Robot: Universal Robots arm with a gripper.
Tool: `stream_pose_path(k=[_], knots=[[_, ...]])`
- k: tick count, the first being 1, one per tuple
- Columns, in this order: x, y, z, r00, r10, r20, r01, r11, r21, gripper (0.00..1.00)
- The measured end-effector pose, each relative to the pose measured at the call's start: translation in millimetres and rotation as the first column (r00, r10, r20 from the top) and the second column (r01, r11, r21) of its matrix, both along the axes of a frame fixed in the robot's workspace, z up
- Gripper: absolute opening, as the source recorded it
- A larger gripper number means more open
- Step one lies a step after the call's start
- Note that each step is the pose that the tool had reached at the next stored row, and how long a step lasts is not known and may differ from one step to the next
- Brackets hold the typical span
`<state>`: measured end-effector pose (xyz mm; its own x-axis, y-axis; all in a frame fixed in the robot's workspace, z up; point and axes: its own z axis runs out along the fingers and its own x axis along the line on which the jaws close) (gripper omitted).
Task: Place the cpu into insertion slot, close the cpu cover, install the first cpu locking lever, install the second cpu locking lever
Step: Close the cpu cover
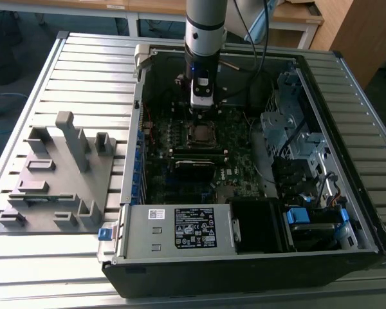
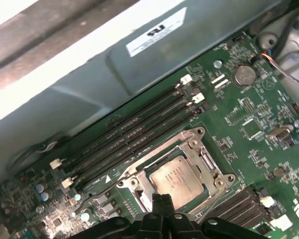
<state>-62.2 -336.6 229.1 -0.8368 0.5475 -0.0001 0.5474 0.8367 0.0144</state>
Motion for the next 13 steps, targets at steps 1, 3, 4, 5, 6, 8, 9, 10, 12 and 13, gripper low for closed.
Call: stream_pose_path(k=[1, 3, 4, 5, 6, 8, 9, 10, 12, 13], knots=[[0.0, 0.0, 0.0, 0.9999, 0.012, 0.0000, -0.012, 0.9999, 0.0002, 0.10], [0.0, 0.0, 0.0, 0.9993, 0.038, 0.0000, -0.038, 0.9993, 0.0006, 0.10], [0.0, 0.0, 0.0, 0.9988, 0.049, -0.0001, -0.049, 0.9988, 0.0008, 0.10], [0.0, 0.0, -0.1, 0.9983, 0.058, 0.0000, -0.058, 0.9983, 0.0009, 0.10], [0.0, 0.0, -0.1, 0.9978, 0.067, 0.0000, -0.067, 0.9978, 0.0010, 0.10], [0.0, 0.0, -0.1, 0.9966, 0.082, 0.0000, -0.082, 0.9966, 0.0011, 0.10], [0.0, 0.0, -0.1, 0.9961, 0.088, 0.0000, -0.088, 0.9961, 0.0011, 0.10], [0.0, 0.0, -0.1, 0.9959, 0.091, 0.0000, -0.091, 0.9959, 0.0011, 0.10], [0.0, 0.0, -0.1, 0.9958, 0.092, 0.0000, -0.092, 0.9958, 0.0011, 0.10], [0.0, 0.0, -0.1, 0.9958, 0.092, 0.0000, -0.092, 0.9958, 0.0012, 0.10]])
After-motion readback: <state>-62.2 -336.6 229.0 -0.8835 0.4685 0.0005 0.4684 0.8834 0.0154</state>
